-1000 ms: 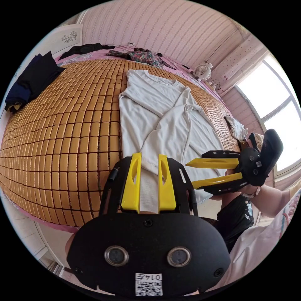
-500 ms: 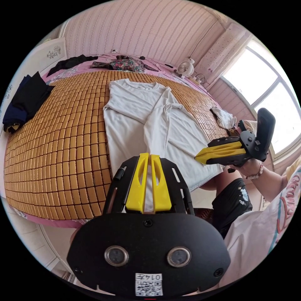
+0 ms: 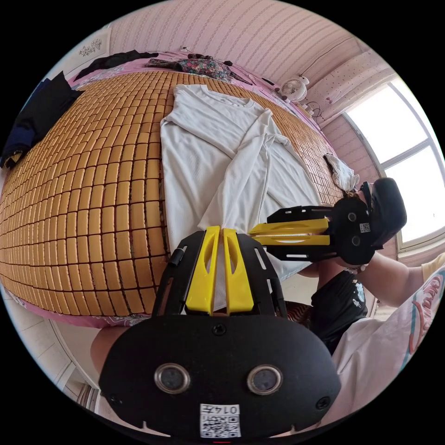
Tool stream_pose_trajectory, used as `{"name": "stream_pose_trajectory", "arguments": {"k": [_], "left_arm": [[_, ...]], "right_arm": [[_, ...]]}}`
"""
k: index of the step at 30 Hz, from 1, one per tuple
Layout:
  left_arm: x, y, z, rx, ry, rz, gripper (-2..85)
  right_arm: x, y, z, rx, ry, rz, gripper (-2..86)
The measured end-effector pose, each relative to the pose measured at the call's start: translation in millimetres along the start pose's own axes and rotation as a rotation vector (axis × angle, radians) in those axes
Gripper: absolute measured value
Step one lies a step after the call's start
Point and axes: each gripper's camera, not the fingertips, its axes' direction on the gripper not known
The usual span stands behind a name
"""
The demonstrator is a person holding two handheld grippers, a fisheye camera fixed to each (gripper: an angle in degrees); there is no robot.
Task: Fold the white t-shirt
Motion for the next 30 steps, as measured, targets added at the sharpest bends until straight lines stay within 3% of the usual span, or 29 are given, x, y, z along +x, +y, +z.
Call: {"name": "stream_pose_trajectory", "arguments": {"k": [9, 18, 22, 26, 30], "left_arm": [[11.9, -8.5, -38.5, 0.035, 0.144, 0.063, -0.5], [13.8, 1.8, -36.1, -0.092, 0.063, 0.082, 1.3], [-1.6, -16.5, -56.3, -0.058, 0.033, 0.078, 2.9], [0.6, -87.6, -68.3, -0.023, 0.055, 0.216, 3.6], [20.5, -178.8, -63.4, 0.062, 0.093, 0.331, 4.3]], "right_arm": [[11.3, 30.8, -76.8, 0.084, -0.081, 0.012, 0.8], [20.6, 44.5, -35.4, -0.036, -0.232, 0.072, 2.4], [38.7, 66.2, -58.0, 0.04, -0.053, 0.003, 4.8], [98.1, 91.0, -66.0, -0.05, 0.321, 0.0, 7.5], [178.8, 107.4, -70.2, -0.029, 0.371, 0.135, 7.6]]}}
